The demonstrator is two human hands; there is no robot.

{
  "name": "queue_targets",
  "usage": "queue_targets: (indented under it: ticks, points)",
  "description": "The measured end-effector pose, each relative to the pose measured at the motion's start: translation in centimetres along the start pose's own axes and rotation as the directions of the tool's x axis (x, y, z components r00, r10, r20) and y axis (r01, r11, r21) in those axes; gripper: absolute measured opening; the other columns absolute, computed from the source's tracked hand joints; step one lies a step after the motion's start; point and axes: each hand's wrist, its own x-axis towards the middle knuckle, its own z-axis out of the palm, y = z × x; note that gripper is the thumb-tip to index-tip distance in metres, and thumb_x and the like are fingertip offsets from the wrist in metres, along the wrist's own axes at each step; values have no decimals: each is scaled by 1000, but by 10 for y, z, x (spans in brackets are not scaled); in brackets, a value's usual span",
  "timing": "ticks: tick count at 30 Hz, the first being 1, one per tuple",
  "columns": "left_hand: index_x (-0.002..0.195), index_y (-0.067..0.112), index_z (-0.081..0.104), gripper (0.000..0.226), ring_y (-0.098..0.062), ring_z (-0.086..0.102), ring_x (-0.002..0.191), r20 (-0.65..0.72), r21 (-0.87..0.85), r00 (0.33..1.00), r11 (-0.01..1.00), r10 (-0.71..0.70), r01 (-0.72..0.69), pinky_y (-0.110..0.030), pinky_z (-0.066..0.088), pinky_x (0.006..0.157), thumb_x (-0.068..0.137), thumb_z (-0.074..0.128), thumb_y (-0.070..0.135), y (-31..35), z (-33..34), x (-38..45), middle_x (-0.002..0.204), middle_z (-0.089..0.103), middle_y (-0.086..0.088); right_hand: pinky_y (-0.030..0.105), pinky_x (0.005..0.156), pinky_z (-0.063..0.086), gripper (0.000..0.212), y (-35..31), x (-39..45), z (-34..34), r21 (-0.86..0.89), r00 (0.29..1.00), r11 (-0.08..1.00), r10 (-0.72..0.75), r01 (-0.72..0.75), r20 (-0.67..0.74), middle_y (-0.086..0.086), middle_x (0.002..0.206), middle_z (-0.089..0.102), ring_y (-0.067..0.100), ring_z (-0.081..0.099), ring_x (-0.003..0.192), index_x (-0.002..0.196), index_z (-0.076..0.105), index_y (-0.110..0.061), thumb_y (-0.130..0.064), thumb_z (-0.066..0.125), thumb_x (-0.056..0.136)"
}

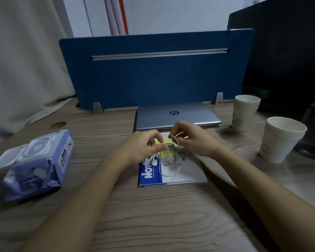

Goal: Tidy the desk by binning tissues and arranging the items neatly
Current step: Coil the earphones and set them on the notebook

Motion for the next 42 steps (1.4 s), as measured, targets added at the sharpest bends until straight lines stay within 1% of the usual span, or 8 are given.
queue_targets:
  ticks: [8, 14, 23, 27, 32, 36, 39, 42]
  points:
    - [83, 36, 60, 28, 2, 58, 48, -113, 4, 992, 999, -50, 51, -24, 36, 49, 85, 57, 63, 0, 6, 2, 57, 64, 16, 29, 66, 50, 16, -6, 2, -3, 108, 1000, 994, -19, 17, 10, 1, 77, 69, 10, 61, 70, 83, 68, -16, -1, 66, 86]
    - [87, 30, 63, 18, -6, 60, 39, -71, -41, 993, 995, -97, 94, -25, 45, 47, 87, 66, 48, 4, 6, 2, 54, 66, 5, 19, 63, 47, 12, -13, -4, -5, 207, 990, 978, -28, -1, 138, 3, 84, 73, 6, 62, 73, 92, 74, -11, -13, 61, 93]
    - [96, 44, 62, 18, -2, 64, 87, 65, -172, 994, 980, -90, 100, -22, 45, 66, 81, 72, 47, -5, -14, -4, 98, 65, 14, 24, 69, 53, 16, -9, -2, -5, 119, 990, 991, 45, -61, 134, 3, 80, 68, 9, 62, 68, 93, 71, -3, 7, 62, 86]
    - [112, 38, 63, 32, -12, 68, 102, 230, -315, 972, 941, -53, 126, -34, 57, 84, 87, 72, 21, -12, -24, -6, 112, 68, 8, 35, 69, 54, 13, -5, -1, -8, 122, 995, 990, 70, -78, 71, 12, 80, 68, 20, 63, 72, 94, 70, 0, 7, 62, 87]
    - [121, 26, 62, 55, -15, 62, 113, 272, -331, 962, 936, -29, 123, -39, 49, 100, 84, 46, -12, -21, -36, -10, 117, 69, 3, 22, 59, 51, 18, -2, 0, -9, 96, 993, 989, 113, -115, 26, 16, 85, 71, 14, 63, 68, 95, 70, -1, 7, 56, 89]
    - [112, 17, 66, 44, -16, 64, 109, 130, -381, 991, 920, -44, 90, -38, 46, 99, 76, 41, 13, -18, -34, -8, 107, 73, -2, 23, 70, 53, 28, -1, 0, -11, 114, 995, 989, 93, -91, -19, 14, 88, 73, 20, 68, 81, 93, 72, -3, 11, 48, 87]
    - [110, 29, 66, 33, -8, 65, 102, 134, -341, 991, 938, -25, 70, -34, 48, 91, 87, 49, 46, -16, -28, -5, 103, 73, 9, 32, 85, 52, 39, -1, 3, -13, 153, 991, 981, 126, -117, -46, 13, 92, 74, 30, 66, 91, 92, 73, -1, 12, 37, 84]
    - [103, 39, 65, 45, 3, 64, 92, 132, -227, 990, 971, -48, 77, -33, 53, 84, 75, 51, 72, -7, -18, -5, 97, 70, 20, 35, 84, 55, 37, -3, 3, -12, 245, 983, 956, 178, -162, -44, 11, 90, 75, 30, 69, 90, 94, 72, -4, 1, 36, 90]
